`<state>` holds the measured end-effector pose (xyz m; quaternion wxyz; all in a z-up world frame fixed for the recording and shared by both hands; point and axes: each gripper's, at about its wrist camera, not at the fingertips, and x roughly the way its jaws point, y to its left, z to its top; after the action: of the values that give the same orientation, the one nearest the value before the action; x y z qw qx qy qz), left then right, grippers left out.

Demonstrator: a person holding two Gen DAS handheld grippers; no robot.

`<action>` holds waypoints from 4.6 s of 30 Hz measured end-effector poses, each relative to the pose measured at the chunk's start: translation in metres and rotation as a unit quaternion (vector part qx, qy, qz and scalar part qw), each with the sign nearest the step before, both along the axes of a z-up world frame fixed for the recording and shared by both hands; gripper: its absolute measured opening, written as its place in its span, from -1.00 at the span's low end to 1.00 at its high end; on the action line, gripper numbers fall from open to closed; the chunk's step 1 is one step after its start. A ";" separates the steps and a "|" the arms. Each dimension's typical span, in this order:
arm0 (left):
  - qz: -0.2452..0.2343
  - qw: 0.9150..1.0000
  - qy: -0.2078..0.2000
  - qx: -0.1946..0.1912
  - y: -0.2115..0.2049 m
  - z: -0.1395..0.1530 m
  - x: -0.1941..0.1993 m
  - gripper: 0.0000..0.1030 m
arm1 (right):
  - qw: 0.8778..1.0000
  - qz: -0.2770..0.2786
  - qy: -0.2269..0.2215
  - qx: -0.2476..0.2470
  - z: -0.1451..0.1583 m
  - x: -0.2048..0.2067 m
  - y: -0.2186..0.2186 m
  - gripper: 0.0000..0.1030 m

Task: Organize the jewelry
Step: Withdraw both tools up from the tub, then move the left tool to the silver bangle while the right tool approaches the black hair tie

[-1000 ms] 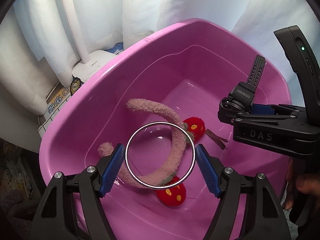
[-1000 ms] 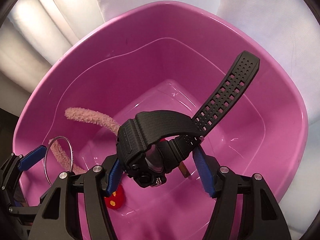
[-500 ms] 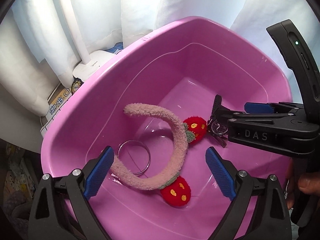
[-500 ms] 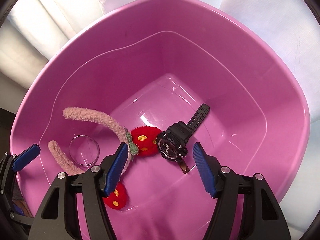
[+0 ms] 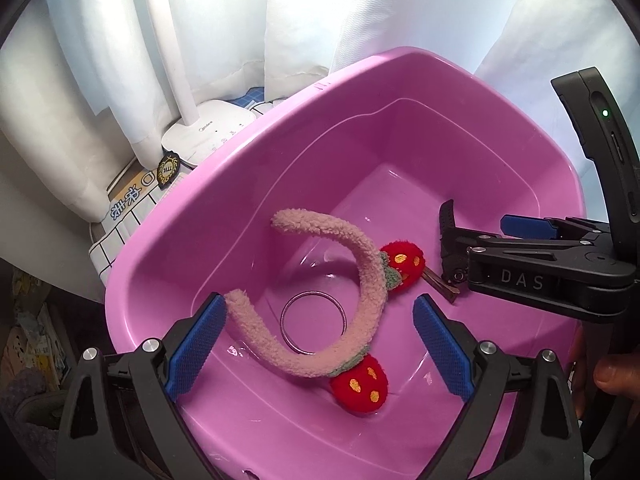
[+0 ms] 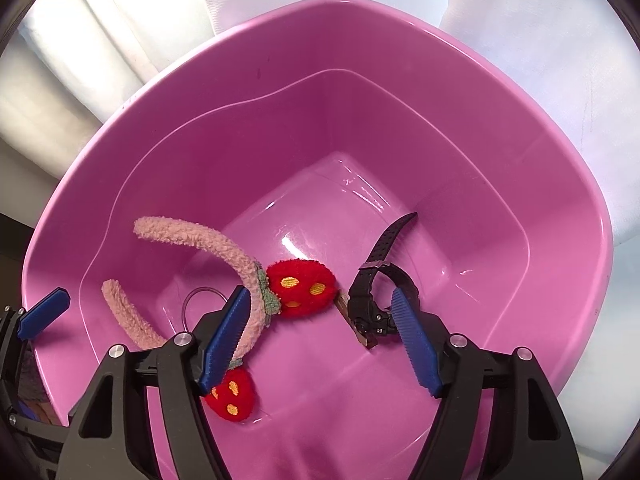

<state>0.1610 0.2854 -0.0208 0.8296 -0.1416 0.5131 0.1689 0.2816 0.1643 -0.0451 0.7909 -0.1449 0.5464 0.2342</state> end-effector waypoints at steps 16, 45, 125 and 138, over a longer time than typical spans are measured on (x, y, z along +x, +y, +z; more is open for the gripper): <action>0.002 1.000 -0.027 0.016 0.001 0.021 -0.029 0.81 | 0.999 -0.009 -0.030 0.030 0.020 -0.025 -0.009 0.36; -0.052 0.991 -0.114 0.040 -0.091 0.075 -0.111 0.85 | 0.979 -0.099 -0.123 0.126 0.069 -0.188 -0.149 0.43; -0.122 0.990 -0.055 0.054 -0.424 -0.172 -0.200 0.88 | 0.966 -0.194 -0.157 0.062 -0.184 -0.318 -0.469 0.45; -0.104 0.988 -0.089 0.073 -0.430 -0.174 -0.206 0.84 | 0.967 -0.180 -0.173 0.054 -0.185 -0.315 -0.463 0.43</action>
<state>-0.0452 -0.1449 -0.1951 0.8932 -0.0412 0.4354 0.1050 -0.0331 -0.2984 -0.2305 0.9091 -0.0395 0.4052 0.0888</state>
